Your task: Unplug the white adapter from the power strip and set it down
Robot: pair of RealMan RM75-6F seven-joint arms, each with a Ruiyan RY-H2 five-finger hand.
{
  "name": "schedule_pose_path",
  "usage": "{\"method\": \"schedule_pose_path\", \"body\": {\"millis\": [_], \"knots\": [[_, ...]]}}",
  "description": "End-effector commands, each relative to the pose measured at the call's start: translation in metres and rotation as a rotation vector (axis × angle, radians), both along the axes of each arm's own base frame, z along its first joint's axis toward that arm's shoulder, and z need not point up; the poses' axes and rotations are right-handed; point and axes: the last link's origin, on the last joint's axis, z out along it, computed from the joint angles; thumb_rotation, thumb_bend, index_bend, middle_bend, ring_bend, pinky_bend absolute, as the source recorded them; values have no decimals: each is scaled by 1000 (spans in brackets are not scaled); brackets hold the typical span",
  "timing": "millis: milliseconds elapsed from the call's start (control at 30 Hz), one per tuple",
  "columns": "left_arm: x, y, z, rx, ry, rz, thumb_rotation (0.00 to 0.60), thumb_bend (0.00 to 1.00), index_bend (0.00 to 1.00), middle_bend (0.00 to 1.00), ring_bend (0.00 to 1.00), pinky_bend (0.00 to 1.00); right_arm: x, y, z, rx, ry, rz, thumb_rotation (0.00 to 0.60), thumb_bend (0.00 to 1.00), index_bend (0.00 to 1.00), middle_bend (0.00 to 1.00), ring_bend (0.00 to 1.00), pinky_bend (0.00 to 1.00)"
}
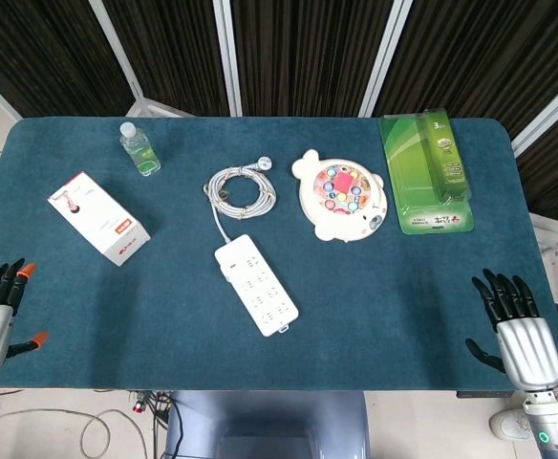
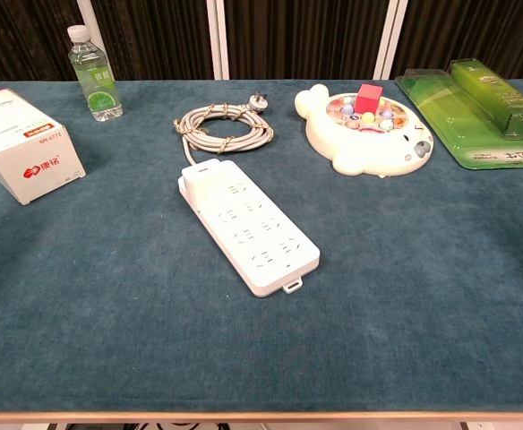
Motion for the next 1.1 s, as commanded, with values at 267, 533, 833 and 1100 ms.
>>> {"method": "schedule_pose_path", "body": {"millis": [267,533,833,1100], "knots": [[17,15,-4,-23,-10,-18,600,0,0,0,0,0,30,-8,-37,142,74,181,600,669,0,0,0,42],[63,42,-12,-76,-35,-101,600,0,0,0,0,0,77,-16,-76,250,142,316,600,827,0,0,0,62],[127,71,-26,-165,-34,-208,600,0,0,0,0,0,119,-17,-119,341,167,373,600,919,0,1,0,83],[173,89,-42,-230,-10,-278,600,0,0,0,0,0,147,-23,-149,381,183,394,600,923,0,31,29,116]]}}
